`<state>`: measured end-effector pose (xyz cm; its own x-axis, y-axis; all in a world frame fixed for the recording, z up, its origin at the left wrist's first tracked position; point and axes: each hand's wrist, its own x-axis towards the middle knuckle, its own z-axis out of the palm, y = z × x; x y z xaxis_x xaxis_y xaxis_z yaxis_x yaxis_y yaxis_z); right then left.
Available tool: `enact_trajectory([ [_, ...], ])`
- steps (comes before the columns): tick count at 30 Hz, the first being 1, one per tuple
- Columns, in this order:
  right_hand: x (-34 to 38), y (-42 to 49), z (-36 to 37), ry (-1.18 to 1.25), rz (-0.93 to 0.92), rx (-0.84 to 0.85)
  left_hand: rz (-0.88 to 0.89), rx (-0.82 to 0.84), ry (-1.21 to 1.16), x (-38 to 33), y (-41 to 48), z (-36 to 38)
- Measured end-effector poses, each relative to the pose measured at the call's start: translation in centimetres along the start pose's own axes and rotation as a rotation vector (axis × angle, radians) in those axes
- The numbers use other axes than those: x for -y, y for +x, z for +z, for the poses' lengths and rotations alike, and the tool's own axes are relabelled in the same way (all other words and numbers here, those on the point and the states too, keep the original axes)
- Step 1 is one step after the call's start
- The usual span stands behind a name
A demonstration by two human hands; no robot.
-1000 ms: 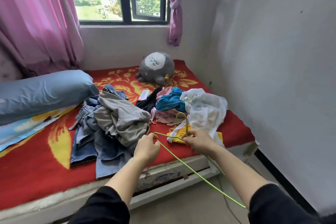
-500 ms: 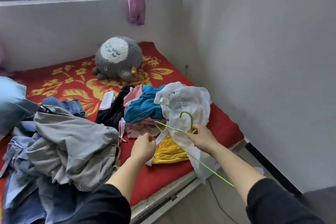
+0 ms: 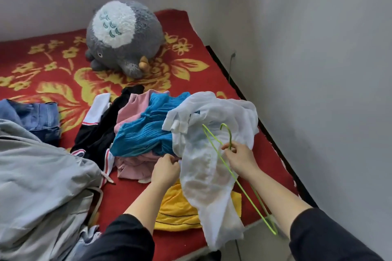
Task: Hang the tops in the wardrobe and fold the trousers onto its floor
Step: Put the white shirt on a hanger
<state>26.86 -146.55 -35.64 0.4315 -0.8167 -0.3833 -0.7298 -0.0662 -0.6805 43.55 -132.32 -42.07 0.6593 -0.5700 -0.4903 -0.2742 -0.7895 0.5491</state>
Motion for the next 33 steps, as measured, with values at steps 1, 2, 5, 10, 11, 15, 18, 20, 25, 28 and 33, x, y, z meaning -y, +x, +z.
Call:
enact_trajectory([
  [1,-0.4,1.7,0.0,-0.006,-0.005,-0.018,-0.018,-0.001,-0.004,-0.4,1.4,0.7],
  [2,-0.9,3.3,0.2,-0.012,-0.011,-0.035,-0.036,-0.001,-0.007,-0.8,2.7,1.4],
  [5,-2.7,6.8,1.0,-0.012,-0.046,-0.054,-0.095,-0.020,-0.009,-1.3,6.5,3.3],
  [10,-5.9,10.3,2.6,-0.011,-0.077,-0.080,-0.276,-0.083,-0.130,-1.7,11.6,5.7],
  [11,-6.5,10.7,2.8,-0.008,-0.072,-0.077,-0.301,-0.099,-0.159,-1.9,12.2,6.1],
  [15,-7.7,11.1,3.0,0.020,-0.034,-0.061,-0.239,-0.141,-0.339,-3.0,12.0,6.7],
  [18,-7.1,10.6,2.7,0.100,0.054,0.032,-0.233,0.091,-0.761,-4.2,9.9,5.2],
  [20,-5.9,9.8,2.6,0.125,0.075,0.181,-0.234,0.287,-0.948,-5.2,8.4,3.5],
  [25,-2.5,7.3,4.0,0.116,0.066,0.362,-0.131,0.588,-1.015,-7.6,5.4,-0.7],
  [28,-0.5,6.9,4.0,0.224,0.046,0.195,-0.078,0.549,-1.010,-8.5,4.3,-2.8],
  [33,4.5,7.0,-0.8,0.412,0.017,0.151,0.060,0.133,-0.888,-9.4,3.2,-6.9],
])
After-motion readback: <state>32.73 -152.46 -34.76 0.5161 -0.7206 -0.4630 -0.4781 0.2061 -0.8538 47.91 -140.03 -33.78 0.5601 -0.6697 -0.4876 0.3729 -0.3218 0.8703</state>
